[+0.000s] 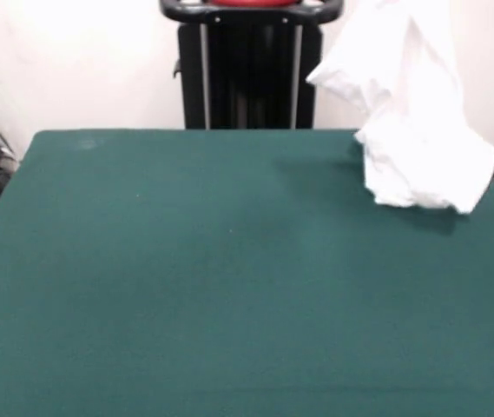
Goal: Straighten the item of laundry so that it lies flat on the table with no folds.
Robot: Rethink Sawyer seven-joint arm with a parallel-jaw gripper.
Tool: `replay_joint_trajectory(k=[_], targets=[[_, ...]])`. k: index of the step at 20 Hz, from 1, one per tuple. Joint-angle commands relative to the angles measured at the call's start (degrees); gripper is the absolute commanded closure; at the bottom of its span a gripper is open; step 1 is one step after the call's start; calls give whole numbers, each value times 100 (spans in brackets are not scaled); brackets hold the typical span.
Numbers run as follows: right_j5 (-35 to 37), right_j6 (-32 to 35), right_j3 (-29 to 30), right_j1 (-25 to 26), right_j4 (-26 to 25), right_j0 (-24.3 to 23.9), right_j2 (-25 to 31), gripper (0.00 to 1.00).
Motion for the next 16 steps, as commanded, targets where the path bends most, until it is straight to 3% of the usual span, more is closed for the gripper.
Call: replay_joint_trajectory(k=[1, 5, 8, 16], targets=[[145, -2246, -426, 1965, -49, -629, 942, 100], [-35, -2569, -672, 2713, -125, -1058, 1307, 100], [-108, -2585, -912, 3048, -499, -1290, 1480, 100], [-77, -2099, -1393, 3269, -1689, -1796, 1490, 100]])
